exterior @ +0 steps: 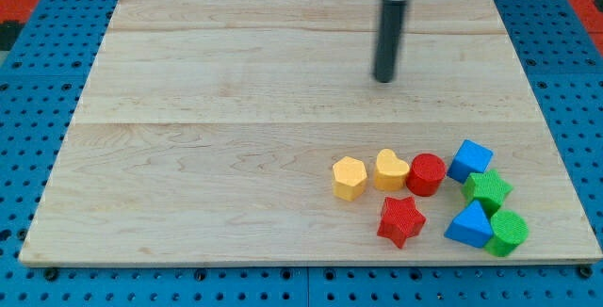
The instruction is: Push the green circle into the triangle
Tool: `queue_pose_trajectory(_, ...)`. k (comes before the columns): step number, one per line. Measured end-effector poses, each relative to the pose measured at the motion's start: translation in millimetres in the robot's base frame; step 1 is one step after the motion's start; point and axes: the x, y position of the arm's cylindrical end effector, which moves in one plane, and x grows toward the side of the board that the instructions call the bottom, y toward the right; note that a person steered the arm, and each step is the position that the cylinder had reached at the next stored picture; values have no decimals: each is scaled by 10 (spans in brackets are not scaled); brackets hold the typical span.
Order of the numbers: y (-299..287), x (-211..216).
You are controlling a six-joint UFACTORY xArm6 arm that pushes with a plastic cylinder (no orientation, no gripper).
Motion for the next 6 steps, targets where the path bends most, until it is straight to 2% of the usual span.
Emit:
queue_pose_trajectory(1, 952, 414)
queue_pose_trajectory(2, 1095, 1142)
queue_pose_trajectory(3, 1140, 1737)
queue_pose_trajectory(4, 926, 2308)
queue_pose_trajectory(5, 503, 2512)
queue_pose_trajectory(6, 297, 2514)
